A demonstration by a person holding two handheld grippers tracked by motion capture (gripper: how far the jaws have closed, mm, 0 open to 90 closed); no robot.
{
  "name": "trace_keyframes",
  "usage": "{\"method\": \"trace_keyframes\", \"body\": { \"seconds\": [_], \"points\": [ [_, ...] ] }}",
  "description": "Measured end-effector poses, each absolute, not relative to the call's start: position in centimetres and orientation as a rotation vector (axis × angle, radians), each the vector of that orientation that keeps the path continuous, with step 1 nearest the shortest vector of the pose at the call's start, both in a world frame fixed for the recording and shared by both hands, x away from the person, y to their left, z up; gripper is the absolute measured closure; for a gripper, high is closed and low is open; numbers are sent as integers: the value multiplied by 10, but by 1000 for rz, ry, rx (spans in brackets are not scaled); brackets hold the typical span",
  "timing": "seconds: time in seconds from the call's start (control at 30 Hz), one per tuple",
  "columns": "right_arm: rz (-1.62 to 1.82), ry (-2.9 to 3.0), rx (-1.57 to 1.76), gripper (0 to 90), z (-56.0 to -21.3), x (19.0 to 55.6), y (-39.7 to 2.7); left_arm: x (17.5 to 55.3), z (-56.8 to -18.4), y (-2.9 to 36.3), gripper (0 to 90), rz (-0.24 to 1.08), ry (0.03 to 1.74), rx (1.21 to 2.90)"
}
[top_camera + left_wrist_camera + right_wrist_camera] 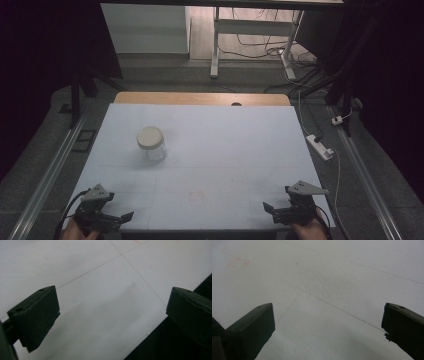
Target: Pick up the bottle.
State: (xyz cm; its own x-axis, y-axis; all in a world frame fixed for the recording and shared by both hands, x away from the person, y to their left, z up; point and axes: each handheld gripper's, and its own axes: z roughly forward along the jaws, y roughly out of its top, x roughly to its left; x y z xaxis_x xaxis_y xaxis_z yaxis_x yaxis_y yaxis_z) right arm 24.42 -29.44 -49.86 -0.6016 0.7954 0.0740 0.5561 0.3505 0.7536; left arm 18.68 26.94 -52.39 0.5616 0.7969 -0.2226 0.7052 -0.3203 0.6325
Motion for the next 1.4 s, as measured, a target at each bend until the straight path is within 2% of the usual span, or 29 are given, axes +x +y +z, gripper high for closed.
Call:
{"method": "trace_keyframes", "body": {
  "seconds": [0.57,0.9,1.4],
  "points": [
    [1109,2333,1165,0,-499,244,-293,198,-524,270,0,187,1209,2063],
    [1104,2337,1166,0,-499,244,-292,211,-519,270,2,166,1234,1968],
    [1097,2347,1159,0,-499,244,-292,249,-515,257,2,245,1217,2055]
  ]
}}
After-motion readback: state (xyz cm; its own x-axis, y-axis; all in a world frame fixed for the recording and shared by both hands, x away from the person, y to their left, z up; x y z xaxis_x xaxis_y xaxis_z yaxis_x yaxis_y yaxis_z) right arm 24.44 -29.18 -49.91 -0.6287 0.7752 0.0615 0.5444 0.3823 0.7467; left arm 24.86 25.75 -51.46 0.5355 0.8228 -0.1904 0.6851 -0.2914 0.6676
